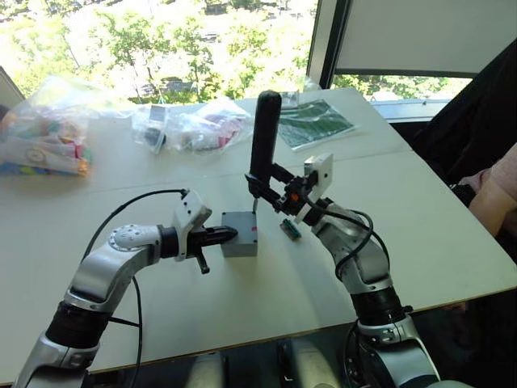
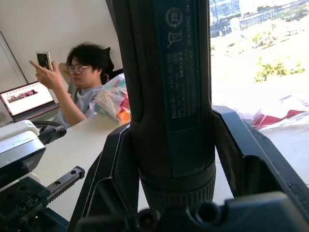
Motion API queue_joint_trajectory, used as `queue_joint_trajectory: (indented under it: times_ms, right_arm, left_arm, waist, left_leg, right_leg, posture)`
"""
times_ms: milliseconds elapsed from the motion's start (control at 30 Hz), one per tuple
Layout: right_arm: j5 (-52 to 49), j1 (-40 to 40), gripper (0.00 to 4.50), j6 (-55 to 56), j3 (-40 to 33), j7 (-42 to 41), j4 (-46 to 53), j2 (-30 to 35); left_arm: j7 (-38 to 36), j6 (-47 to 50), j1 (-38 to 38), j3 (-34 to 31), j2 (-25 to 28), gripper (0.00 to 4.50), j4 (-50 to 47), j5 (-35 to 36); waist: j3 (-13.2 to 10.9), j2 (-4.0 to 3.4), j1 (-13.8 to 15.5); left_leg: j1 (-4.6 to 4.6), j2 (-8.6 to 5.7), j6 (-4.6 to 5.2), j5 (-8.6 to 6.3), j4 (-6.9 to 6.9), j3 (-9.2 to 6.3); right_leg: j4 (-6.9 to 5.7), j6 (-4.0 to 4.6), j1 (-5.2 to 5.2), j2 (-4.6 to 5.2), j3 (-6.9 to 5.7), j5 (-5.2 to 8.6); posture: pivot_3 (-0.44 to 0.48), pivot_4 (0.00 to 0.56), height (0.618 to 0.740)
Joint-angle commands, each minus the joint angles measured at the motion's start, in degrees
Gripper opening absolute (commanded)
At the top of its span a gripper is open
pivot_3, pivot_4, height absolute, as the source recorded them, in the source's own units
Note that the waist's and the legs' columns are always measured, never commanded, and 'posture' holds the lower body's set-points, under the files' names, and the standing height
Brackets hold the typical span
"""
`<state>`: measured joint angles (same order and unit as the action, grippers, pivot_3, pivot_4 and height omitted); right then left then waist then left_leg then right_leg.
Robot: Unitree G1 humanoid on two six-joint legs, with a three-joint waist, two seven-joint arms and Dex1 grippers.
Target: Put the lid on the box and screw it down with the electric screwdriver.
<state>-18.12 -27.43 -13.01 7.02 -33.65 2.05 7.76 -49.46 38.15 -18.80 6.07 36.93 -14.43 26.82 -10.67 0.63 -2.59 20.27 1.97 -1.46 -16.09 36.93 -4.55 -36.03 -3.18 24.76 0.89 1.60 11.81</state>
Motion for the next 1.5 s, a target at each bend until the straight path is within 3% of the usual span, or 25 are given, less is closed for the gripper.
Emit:
queue_joint_trajectory:
  times_ms: [33,1167,1500]
  right_arm:
    - [2.8,2.0,1.84,-2.1,3.0,-0.4,-3.3,1.0]
    - [4.5,2.5,1.84,-3.7,3.7,0.8,-3.8,2.3]
    - [-9.5,-14.2,1.84,-22.3,-8.9,1.0,8.5,10.3]
  left_arm:
    - [0.5,1.6,0.4,1.1,-0.2,0.00,-0.4,-0.7]
    - [3.7,3.7,0.6,0.4,-2.3,0.00,-2.3,-0.9]
    - [6.0,8.6,2.6,-10.1,-4.0,0.00,-6.9,9.1]
  waist:
    - [0.1,0.00,0.0]
    - [0.7,-0.12,0.0]
    - [-0.1,-0.29,0.1]
  left_leg:
    - [0.00,0.00,0.00,0.00,0.00,0.00]
    - [0.02,-0.01,0.00,-0.02,-0.20,-0.16]
    - [0.25,-0.03,-0.01,0.00,-0.60,-0.26]
  right_leg:
    - [0.00,0.00,0.00,0.00,0.00,0.00]
    - [0.40,-0.08,-0.08,-0.01,-0.06,0.09]
    - [0.65,-0.09,0.12,-0.05,-0.06,0.07]
  posture:
    - [0.000,0.150,0.740]
    - [0.000,0.150,0.740]
    - [0.000,0.150,0.740]
